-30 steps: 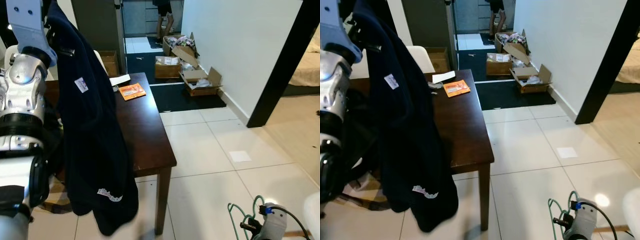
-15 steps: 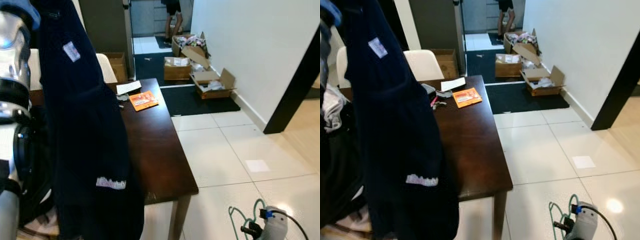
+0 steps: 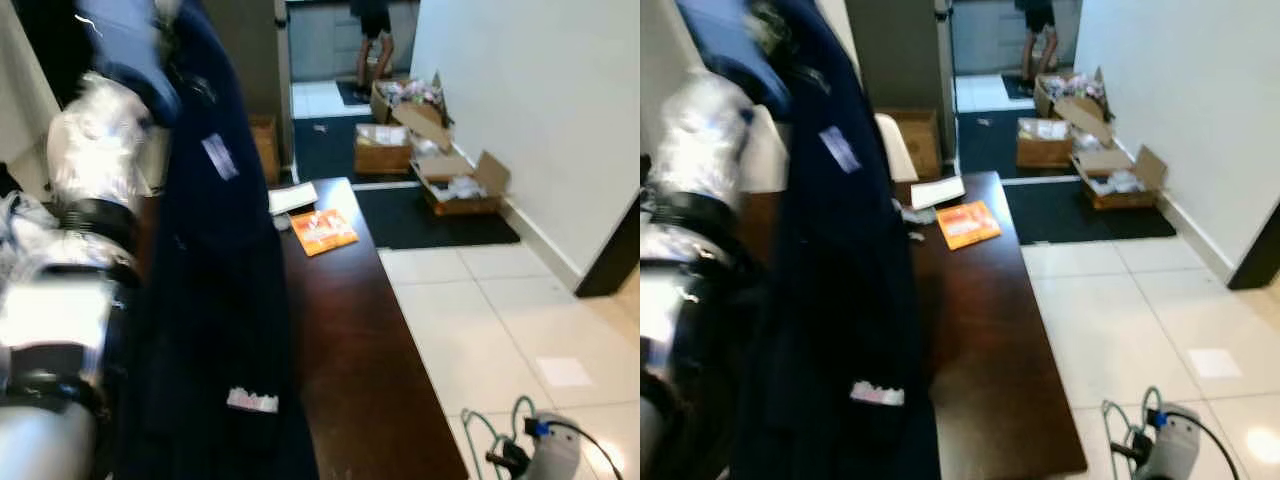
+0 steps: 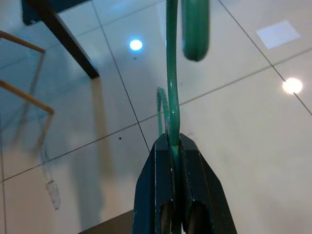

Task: Hang hanger

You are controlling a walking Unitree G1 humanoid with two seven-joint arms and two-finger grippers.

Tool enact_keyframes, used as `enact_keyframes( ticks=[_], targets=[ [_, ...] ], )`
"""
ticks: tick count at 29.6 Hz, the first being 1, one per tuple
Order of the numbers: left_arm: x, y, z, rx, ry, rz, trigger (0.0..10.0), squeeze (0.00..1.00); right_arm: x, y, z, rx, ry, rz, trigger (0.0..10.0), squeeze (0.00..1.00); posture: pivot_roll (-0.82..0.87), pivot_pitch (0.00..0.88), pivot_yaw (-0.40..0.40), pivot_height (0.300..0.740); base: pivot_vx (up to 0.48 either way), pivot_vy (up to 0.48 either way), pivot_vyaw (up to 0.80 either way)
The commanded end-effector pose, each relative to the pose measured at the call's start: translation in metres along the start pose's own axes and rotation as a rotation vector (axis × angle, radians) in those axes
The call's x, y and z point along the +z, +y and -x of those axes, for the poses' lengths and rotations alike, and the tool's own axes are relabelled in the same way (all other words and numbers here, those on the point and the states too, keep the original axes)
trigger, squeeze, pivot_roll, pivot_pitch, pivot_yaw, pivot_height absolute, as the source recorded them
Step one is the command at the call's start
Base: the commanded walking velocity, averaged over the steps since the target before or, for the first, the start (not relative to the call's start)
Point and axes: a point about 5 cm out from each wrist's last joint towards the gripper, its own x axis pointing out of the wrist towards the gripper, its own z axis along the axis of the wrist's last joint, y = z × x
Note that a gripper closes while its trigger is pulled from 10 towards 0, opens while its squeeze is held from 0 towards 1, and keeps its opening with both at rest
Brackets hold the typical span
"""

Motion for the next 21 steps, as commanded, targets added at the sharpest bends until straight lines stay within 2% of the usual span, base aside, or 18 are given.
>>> enact_keyframes(
  ticks=[1,2,3,4,5,6,7,8,9,10,12,13,14,16,17,19,20,21],
  targets=[
    [-0.009,-0.026,-0.002,-0.152,0.03,0.052,10.0,0.0,-0.004,-0.004,0.003,-0.017,0.008,-0.01,10.0,0.0,-0.05,0.007,0.073,0.74,0.0,0.0,0.0],
    [-0.009,-0.026,-0.002,-0.152,0.03,0.052,10.0,0.0,-0.004,-0.004,0.003,-0.017,0.008,-0.01,10.0,0.0,-0.05,0.007,0.073,0.74,0.0,0.0,0.0],
    [-0.032,-0.064,0.012,-0.284,0.071,0.126,10.0,0.0,-0.003,-0.004,0.003,-0.019,0.008,-0.009,10.0,0.0,-0.05,0.013,0.067,0.74,0.0,0.0,0.0],
    [-0.032,-0.064,0.012,-0.284,0.071,0.126,10.0,0.0,-0.003,-0.004,0.003,-0.019,0.008,-0.009,10.0,0.0,-0.05,0.013,0.067,0.74,0.0,0.0,0.0],
    [-0.045,-0.099,0.031,-0.416,0.093,0.202,10.0,0.0,-0.003,-0.005,0.003,-0.018,0.008,-0.009,10.0,0.0,-0.04,0.015,0.06,0.74,0.0,0.0,0.0],
    [-0.045,-0.099,0.031,-0.416,0.093,0.202,10.0,0.0,-0.003,-0.005,0.003,-0.018,0.008,-0.009,10.0,0.0,-0.04,0.015,0.06,0.74,0.0,0.0,0.0],
    [-0.047,-0.124,0.051,-0.538,0.095,0.253,10.0,0.0,-0.002,-0.005,0.002,-0.016,0.008,-0.007,10.0,0.0,-0.03,0.015,0.055,0.74,0.0,0.0,0.0],
    [-0.047,-0.124,0.051,-0.538,0.095,0.253,10.0,0.0,-0.002,-0.005,0.002,-0.016,0.008,-0.007,10.0,0.0,-0.03,0.015,0.055,0.74,0.0,0.0,0.0],
    [-0.044,-0.14,0.068,-0.63,0.088,0.287,10.0,0.0,-0.002,-0.004,0.002,-0.013,0.009,-0.005,10.0,0.0,-0.02,0.014,0.05,0.74,0.0,0.0,0.0],
    [-0.041,-0.148,0.082,-0.701,0.091,0.324,10.0,0.0,-0.001,-0.004,0.001,-0.01,0.009,-0.003,10.0,0.0,-0.01,0.013,0.048,0.74,0.0,0.0,0.0],
    [-0.041,-0.148,0.082,-0.701,0.091,0.324,10.0,0.0,-0.001,-0.004,0.001,-0.01,0.009,-0.003,10.0,0.0,-0.01,0.013,0.048,0.74,0.0,0.0,0.0],
    [-0.04,-0.151,0.094,-0.761,0.114,0.328,10.0,0.0,0.0,-0.003,0.0,-0.008,0.01,-0.003,10.0,0.0,-0.01,0.011,0.047,0.74,0.0,0.0,0.0],
    [-0.043,-0.152,0.107,-0.822,0.16,0.29,10.0,0.0,0.001,-0.002,-0.001,-0.007,0.012,-0.002,10.0,0.0,-0.01,0.008,0.048,0.74,0.0,0.0,0.0],
    [-0.05,-0.15,0.124,-0.862,0.293,0.233,10.0,0.0,0.002,-0.002,-0.002,-0.007,0.014,-0.003,10.0,0.0,-0.01,0.007,0.047,0.74,0.0,0.0,0.0],
    [-0.05,-0.15,0.124,-0.862,0.293,0.233,10.0,0.0,0.002,-0.002,-0.002,-0.007,0.014,-0.003,10.0,0.0,-0.01,0.007,0.047,0.74,0.0,0.0,0.0],
    [-0.058,-0.145,0.13,-0.845,0.378,0.161,10.0,0.0,0.002,-0.003,-0.002,-0.007,0.016,-0.003,10.0,0.0,-0.01,0.006,0.046,0.74,0.0,0.0,0.0],
    [-0.058,-0.145,0.13,-0.845,0.378,0.161,10.0,0.0,0.002,-0.003,-0.002,-0.007,0.016,-0.003,10.0,0.0,-0.01,0.006,0.046,0.74,0.0,0.0,0.0],
    [-0.065,-0.14,0.134,-0.818,0.451,0.109,10.0,0.0,0.003,-0.003,-0.003,-0.007,0.017,-0.002,10.0,0.0,-0.01,0.006,0.041,0.74,0.0,0.0,0.0]
  ],
)
